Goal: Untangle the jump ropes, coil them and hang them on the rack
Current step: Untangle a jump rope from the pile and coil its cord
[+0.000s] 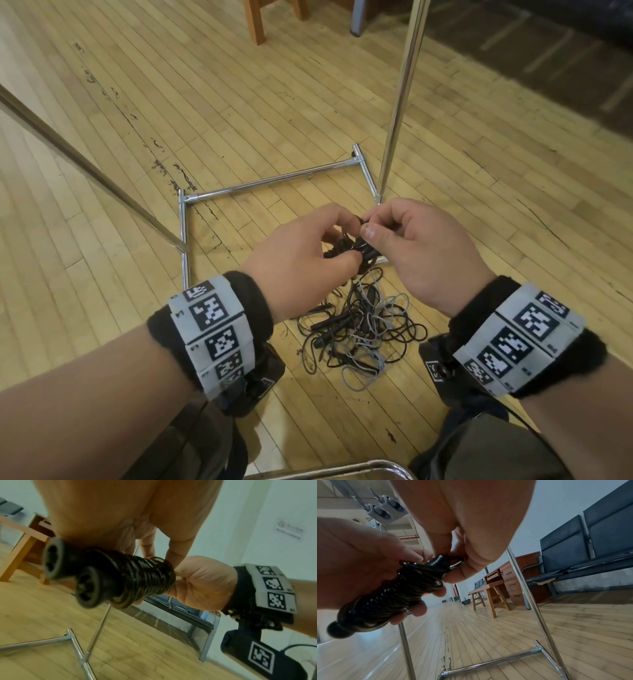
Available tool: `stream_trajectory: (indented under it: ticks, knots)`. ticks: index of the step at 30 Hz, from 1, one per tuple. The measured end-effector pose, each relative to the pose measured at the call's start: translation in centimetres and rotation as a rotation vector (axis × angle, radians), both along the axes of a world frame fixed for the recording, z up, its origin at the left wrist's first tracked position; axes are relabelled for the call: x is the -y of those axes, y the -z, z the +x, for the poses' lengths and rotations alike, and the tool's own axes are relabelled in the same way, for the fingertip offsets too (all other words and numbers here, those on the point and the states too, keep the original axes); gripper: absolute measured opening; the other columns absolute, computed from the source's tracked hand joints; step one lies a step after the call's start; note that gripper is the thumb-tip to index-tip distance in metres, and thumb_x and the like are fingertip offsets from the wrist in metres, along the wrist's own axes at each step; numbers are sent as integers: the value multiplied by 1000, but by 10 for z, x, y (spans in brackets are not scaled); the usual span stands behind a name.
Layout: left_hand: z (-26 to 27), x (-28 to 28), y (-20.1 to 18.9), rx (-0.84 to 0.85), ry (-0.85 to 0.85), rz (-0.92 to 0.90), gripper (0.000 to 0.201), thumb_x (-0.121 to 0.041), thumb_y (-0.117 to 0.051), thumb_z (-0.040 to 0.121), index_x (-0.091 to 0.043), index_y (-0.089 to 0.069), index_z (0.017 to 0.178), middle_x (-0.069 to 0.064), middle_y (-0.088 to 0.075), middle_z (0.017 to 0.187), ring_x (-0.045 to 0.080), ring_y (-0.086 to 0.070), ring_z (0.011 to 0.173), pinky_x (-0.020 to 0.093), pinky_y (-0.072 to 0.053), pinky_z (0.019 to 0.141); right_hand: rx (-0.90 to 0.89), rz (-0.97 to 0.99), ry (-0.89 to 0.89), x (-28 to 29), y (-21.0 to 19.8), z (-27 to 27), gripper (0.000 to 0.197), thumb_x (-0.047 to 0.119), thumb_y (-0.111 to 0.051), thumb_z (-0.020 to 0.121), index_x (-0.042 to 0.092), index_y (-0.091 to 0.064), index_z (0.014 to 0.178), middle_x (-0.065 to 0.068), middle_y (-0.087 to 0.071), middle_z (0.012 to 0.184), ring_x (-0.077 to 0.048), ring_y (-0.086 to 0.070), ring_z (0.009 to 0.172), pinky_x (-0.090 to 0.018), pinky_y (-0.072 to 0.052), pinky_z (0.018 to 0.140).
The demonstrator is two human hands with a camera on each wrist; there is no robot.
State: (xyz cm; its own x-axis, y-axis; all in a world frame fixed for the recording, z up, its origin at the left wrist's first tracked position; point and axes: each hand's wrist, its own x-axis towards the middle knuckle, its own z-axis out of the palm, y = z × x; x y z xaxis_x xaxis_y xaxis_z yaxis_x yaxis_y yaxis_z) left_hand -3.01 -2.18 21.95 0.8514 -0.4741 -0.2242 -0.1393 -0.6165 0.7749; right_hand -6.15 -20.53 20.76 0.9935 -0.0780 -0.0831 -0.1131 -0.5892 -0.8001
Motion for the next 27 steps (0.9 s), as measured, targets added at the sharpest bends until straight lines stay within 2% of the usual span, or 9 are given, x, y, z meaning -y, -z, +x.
stream_trajectory:
  ticks: [2, 3, 7, 11, 15, 18, 21, 24, 27]
  knots:
    - [2, 2, 0, -31, -12, -2, 15, -36, -72, 92, -41, -64, 105, -14, -71, 105, 9, -70, 65, 30, -61, 58, 12, -33, -10, -1, 0, -2, 10, 27, -64, 98, 29, -65, 89, 10, -69, 103, -12, -65, 93, -41, -56, 85]
    - [4, 2, 0, -53, -24, -11, 15, -34, -75, 91, -38, -66, 102, -13, -72, 103, 10, -71, 70, 33, -63, 66, 14, -43, -18, -2, 0, -2, 9, 26, -64, 98, 27, -66, 90, 9, -68, 104, -12, -64, 94, -42, -56, 85]
    - [9, 4, 0, -200, -62, -74, 17, -21, -83, 86, -24, -74, 100, 4, -78, 102, 33, -73, 91, 52, -60, 89, 21, -80, -43, -2, -1, -6, 9, 26, -62, 98, 26, -65, 89, 11, -66, 103, -9, -63, 94, -41, -56, 86]
    - [9, 6, -1, -315, -90, -157, 28, -22, -82, 71, -17, -76, 97, 15, -78, 103, 45, -72, 99, 63, -56, 95, 43, -100, -70, -1, -2, -7, 15, 24, -64, 97, 28, -63, 83, 14, -64, 102, -6, -61, 94, -39, -55, 85]
    - [8, 8, 4, -388, -100, -232, 24, -16, -78, 73, -13, -74, 96, 24, -77, 98, 50, -71, 94, 69, -56, 91, 45, -69, -81, -1, -4, -8, 12, 24, -65, 96, 24, -64, 84, 14, -65, 100, -6, -62, 93, -39, -55, 85]
    - [3, 9, 9, -429, -89, -311, 27, -23, -72, 75, -13, -69, 100, 25, -76, 93, 39, -70, 79, 66, -58, 81, 47, -11, -74, 1, -10, -7, 7, 31, -64, 93, 26, -66, 89, 9, -68, 95, -12, -64, 88, -44, -58, 81]
    - [0, 11, 11, -491, -102, -410, 27, -20, -68, 78, -10, -66, 103, 15, -74, 83, 31, -68, 74, 51, -57, 74, 66, 121, -55, 5, -16, -7, 8, 36, -66, 89, 29, -64, 91, 3, -72, 92, -20, -68, 82, -48, -60, 77]
    - [1, 12, 11, -555, -120, -494, 30, -13, -67, 77, -5, -66, 106, 12, -72, 82, 27, -68, 72, 40, -57, 68, 82, 199, -50, 7, -14, -7, 4, 33, -67, 91, 29, -66, 93, 4, -74, 97, -16, -69, 88, -45, -60, 82]
    - [3, 13, 8, -633, -126, -592, 25, -8, -67, 78, -6, -68, 103, 11, -71, 81, 22, -68, 69, 33, -57, 60, 63, 262, -67, 13, -9, -7, 4, 25, -67, 97, 28, -70, 96, 11, -75, 110, -9, -70, 103, -41, -60, 92]
